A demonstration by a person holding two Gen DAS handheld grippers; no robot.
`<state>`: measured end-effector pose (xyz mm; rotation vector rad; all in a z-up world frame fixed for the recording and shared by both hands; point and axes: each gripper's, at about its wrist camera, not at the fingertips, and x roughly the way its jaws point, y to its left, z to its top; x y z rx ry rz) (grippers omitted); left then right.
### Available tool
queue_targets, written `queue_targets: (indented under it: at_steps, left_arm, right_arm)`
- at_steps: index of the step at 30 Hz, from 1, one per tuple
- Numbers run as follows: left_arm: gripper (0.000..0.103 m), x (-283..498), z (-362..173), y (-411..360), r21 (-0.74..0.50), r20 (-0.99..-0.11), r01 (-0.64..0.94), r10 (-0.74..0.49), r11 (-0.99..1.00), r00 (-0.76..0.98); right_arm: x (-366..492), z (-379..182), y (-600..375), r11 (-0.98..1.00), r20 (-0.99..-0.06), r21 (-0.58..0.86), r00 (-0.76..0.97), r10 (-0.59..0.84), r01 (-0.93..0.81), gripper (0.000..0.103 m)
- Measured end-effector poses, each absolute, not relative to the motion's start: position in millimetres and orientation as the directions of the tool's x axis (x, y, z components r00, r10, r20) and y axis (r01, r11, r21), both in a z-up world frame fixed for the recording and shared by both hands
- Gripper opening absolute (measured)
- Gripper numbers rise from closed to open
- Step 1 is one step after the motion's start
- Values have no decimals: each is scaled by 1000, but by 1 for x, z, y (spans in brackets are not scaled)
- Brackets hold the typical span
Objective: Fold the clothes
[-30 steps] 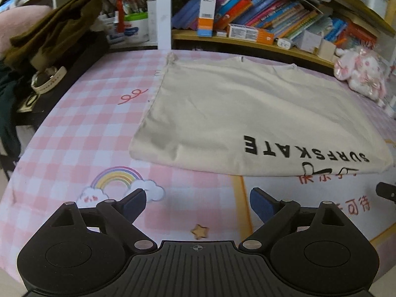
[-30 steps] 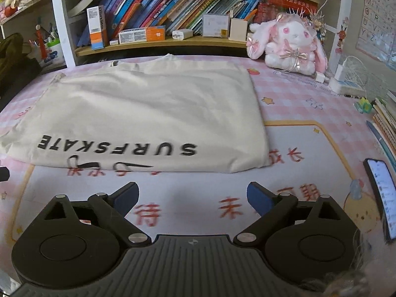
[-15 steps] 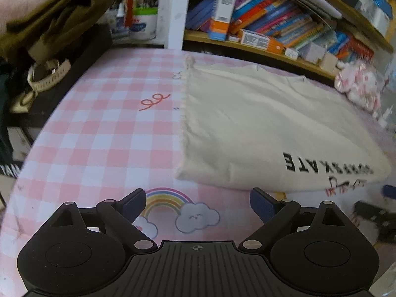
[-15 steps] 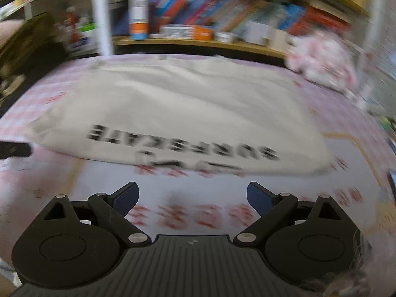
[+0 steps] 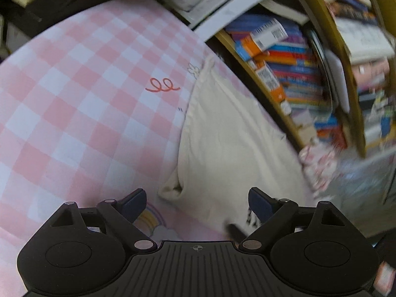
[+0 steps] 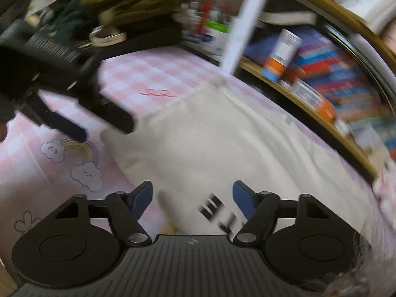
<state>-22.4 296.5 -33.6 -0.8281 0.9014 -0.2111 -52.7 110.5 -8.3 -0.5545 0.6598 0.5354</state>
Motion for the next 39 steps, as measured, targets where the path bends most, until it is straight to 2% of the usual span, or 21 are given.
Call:
queue_targets:
  at_steps: [3,6,14,15,17,18,19,24,28,29,30,31,32,33,34,35,36,39]
  left_arm:
    - [86,-17,-38,303,-743,-601,-202,-502,638,622]
    - [86,-16,-42,311,-763,-592,-236,-506,601,627]
    - [85,-21,-48,316,-796,-572,-264,-536,545,620]
    - [85,-22,-49,315,-800,-569,-266,-542,538,618]
    - [85,-23,-51,315,-808,-564,-275,-550,521,615]
    - [85,-24,-52,315,-812,-560,-278,-554,513,616]
    - [85,-23,-53,316,-819,-554,-281,-559,501,617]
    - [85,-11,-66,312,-873,-483,-283,-621,397,617]
    - [85,7,-76,299,-909,-416,-262,-666,325,619]
    - [82,11,-77,296,-911,-412,-262,-669,318,619]
    - [70,13,-77,294,-907,-421,-269,-667,324,615]
    - [64,14,-77,292,-901,-433,-277,-663,333,611]
    - [53,16,-78,289,-896,-444,-285,-660,341,606]
    - [38,17,-78,287,-890,-456,-293,-656,350,601]
    - [32,17,-80,287,-882,-470,-305,-650,358,597]
    - [23,16,-82,287,-875,-485,-318,-643,366,593]
    - [19,15,-84,287,-867,-499,-331,-637,374,588]
    - [10,14,-84,285,-850,-526,-334,-617,407,586]
  right_arm:
    - [-48,-14,131,660,-697,-350,656,290,-664,65]
    - [-46,-16,146,609,-715,-363,630,303,-705,55]
    - [-56,-16,177,498,-750,-337,547,371,-799,53]
    - [-54,-19,180,497,-757,-336,544,362,-800,49]
    - [-47,-25,184,501,-771,-323,530,353,-803,30]
    - [-43,-24,183,514,-772,-312,529,352,-799,10]
    - [-39,-23,182,530,-771,-307,533,348,-790,5]
    - [-43,11,160,617,-700,-250,579,418,-747,4]
    - [-46,18,155,626,-717,-202,549,429,-753,4]
    - [-46,18,154,629,-722,-189,541,431,-754,4]
    - [-47,17,153,630,-727,-182,535,431,-755,4]
    - [-49,16,153,631,-731,-176,530,430,-755,5]
    - [-50,15,153,632,-736,-170,524,429,-756,7]
    - [-51,16,149,635,-739,-163,520,429,-755,14]
    - [-51,18,142,638,-740,-156,517,430,-754,35]
    - [-51,19,136,641,-742,-148,514,431,-753,45]
    - [-52,21,130,645,-743,-141,510,432,-751,52]
    - [-44,28,101,669,-764,-91,482,428,-738,55]
